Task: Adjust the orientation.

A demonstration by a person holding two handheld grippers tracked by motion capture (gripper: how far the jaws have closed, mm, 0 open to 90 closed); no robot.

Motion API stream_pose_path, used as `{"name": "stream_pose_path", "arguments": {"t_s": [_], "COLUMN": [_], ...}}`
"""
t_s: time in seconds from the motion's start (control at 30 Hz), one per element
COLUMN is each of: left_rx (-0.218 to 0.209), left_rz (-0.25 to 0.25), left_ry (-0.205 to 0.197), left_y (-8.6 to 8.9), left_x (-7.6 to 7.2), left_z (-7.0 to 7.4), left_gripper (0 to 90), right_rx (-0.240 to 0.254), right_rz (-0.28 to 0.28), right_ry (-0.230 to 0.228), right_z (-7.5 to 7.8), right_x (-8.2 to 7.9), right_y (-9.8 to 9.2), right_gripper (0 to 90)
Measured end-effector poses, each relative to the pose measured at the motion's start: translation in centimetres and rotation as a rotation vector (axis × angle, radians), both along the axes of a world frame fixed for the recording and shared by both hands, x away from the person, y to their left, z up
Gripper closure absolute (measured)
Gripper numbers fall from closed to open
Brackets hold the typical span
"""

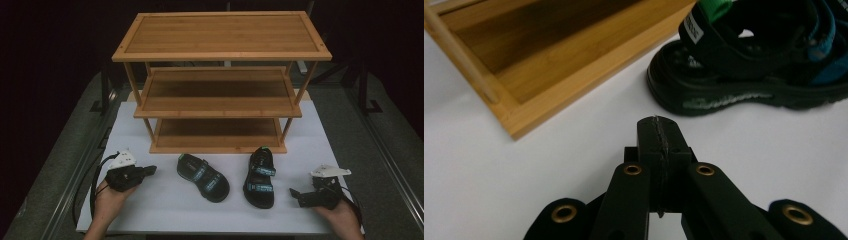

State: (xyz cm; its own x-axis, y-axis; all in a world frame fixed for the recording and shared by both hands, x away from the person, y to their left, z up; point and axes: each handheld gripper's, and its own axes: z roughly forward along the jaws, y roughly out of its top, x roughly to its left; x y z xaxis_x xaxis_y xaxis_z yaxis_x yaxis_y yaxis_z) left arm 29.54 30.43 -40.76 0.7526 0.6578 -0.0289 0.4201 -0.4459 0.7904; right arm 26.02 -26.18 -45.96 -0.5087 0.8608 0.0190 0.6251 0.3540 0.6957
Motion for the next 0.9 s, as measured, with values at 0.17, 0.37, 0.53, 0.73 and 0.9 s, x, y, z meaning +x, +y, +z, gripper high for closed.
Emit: {"name": "stream_pose_path", "arguments": {"t_s": [0.17,0.37,0.53,0.73,0.9], "left_rx": [-0.013,-0.011,0.004,-0.006,-0.011], "left_rz": [-0.024,-0.063,-0.1,-0.127,-0.138], "left_ry": [0.0,0.001,-0.008,-0.014,-0.007], "left_y": [-0.6,-1.7,-3.5,-5.5,-6.4], "left_x": [1.0,2.7,4.5,6.9,7.8], "left_z": [0.1,-0.1,-0.3,-0.4,-0.6], "left_gripper": [90.0,90.0,90.0,90.0,90.0], "right_rx": [0.001,0.001,0.001,0.002,0.002], "right_rz": [-0.001,-0.001,-0.001,-0.002,-0.002], "right_ry": [0.002,0.002,0.001,0.001,0.001], "right_z": [0.0,0.0,0.0,0.0,0.0], "right_x": [0.0,0.0,0.0,0.0,0.0], "right_y": [0.0,0.0,0.0,0.0,0.0], "right_gripper": [0.0,0.0,0.0,0.0,0.0]}}
